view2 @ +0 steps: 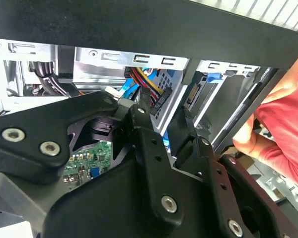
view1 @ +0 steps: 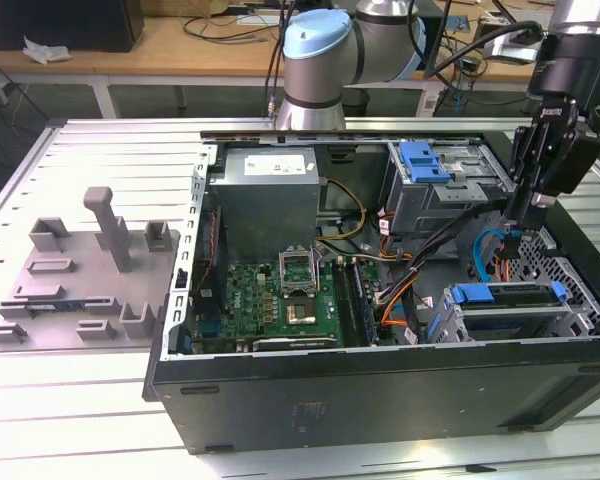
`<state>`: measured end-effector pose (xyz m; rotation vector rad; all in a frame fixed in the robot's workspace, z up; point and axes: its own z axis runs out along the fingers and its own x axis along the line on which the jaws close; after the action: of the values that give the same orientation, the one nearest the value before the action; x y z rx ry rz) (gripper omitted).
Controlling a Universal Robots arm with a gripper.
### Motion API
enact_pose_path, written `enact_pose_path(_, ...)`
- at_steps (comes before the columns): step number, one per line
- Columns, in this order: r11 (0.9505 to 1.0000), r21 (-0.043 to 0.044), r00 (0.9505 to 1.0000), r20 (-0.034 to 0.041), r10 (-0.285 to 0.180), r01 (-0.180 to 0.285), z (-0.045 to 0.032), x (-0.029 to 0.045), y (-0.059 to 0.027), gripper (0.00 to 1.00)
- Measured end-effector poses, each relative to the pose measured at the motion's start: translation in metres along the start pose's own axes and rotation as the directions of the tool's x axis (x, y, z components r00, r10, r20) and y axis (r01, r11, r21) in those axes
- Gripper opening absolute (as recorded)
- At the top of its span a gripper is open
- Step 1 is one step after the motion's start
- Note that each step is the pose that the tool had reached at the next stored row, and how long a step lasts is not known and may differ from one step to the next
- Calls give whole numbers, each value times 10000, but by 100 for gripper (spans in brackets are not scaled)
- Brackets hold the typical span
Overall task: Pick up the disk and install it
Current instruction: 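Insert the first disk wire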
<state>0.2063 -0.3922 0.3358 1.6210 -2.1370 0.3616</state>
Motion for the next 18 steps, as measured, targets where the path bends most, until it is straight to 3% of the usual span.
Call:
enact_pose_path(6, 10000, -7, 9998, -176, 4, -4, 39, -25, -3, 41)
enact_pose_path(9, 10000, 12, 9994, -358, 26, -26, 39, -34, -5, 41)
enact_pose_path(16, 10000, 29, 9991, -428, 40, -38, 36, -57, -1, 41)
enact_pose_path(18, 10000, 35, 9990, -455, 45, -43, 37, -63, 0, 32)
